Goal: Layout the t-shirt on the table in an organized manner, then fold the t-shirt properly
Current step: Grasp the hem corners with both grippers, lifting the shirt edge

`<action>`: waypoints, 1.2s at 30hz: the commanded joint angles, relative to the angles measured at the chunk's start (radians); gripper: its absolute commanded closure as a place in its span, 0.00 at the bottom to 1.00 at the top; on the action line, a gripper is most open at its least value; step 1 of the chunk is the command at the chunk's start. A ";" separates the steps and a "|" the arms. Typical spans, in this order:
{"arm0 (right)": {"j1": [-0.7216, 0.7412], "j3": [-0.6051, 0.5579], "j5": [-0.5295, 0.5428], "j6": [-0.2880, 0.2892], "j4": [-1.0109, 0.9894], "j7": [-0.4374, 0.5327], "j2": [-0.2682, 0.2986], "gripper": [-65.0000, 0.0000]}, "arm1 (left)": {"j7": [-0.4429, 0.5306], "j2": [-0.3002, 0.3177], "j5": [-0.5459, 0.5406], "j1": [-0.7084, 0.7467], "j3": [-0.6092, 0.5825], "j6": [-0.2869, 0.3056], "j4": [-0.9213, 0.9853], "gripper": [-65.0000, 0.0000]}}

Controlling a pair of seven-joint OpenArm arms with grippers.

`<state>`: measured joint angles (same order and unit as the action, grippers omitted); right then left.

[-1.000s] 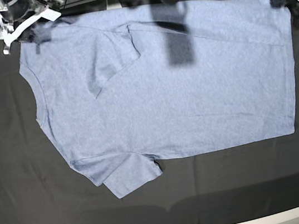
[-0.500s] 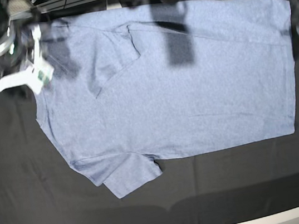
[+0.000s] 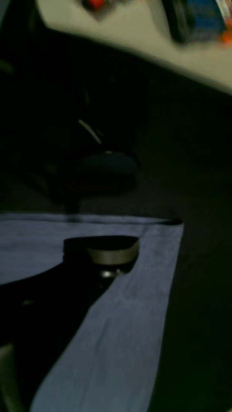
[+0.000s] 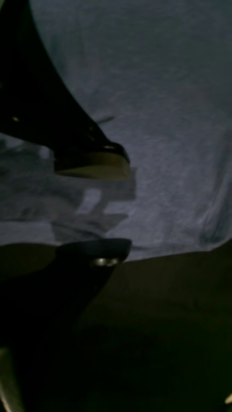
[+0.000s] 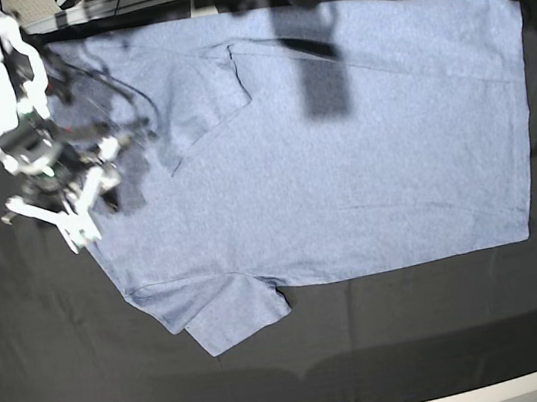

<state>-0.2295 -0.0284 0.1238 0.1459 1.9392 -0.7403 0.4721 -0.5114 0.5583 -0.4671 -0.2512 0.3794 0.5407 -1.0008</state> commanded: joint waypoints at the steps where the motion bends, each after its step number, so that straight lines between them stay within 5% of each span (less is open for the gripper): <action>1: 0.018 0.009 -0.008 -0.003 0.010 0.023 0.002 0.55 | 0.066 0.024 -0.002 -0.066 -0.026 -0.003 0.035 0.57; 9: 0.024 0.009 -0.011 -0.004 0.007 0.022 -0.015 0.55 | 0.338 0.021 0.140 -0.406 -0.291 -0.061 0.597 0.57; 15: 0.025 0.009 -0.011 -0.004 0.007 0.023 -0.015 0.55 | 0.520 -0.014 0.206 -0.492 -0.354 -0.087 0.830 0.57; 18: 0.025 0.009 -0.012 -0.004 0.007 0.023 -0.015 0.55 | 0.517 -0.038 0.209 -0.491 -0.354 -0.107 0.831 0.57; 23: 0.025 0.009 -0.016 -0.003 0.007 0.022 -0.015 0.55 | 0.482 -0.079 0.210 -0.481 -0.354 -0.221 0.831 0.62; 26: 0.024 0.009 -0.039 -0.003 0.007 0.050 -0.015 0.55 | 0.477 -0.093 0.230 -0.466 -0.354 -0.223 0.831 0.62; 36: 0.093 0.009 -0.030 -0.003 0.004 0.124 -0.016 0.55 | 0.364 -0.104 0.232 -0.461 -0.354 -0.037 0.831 0.99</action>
<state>-0.1501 -0.0265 0.0895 0.1463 1.9305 -0.6403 0.4458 -0.1055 0.4515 -0.2497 -0.6956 0.0265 0.4896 -0.1665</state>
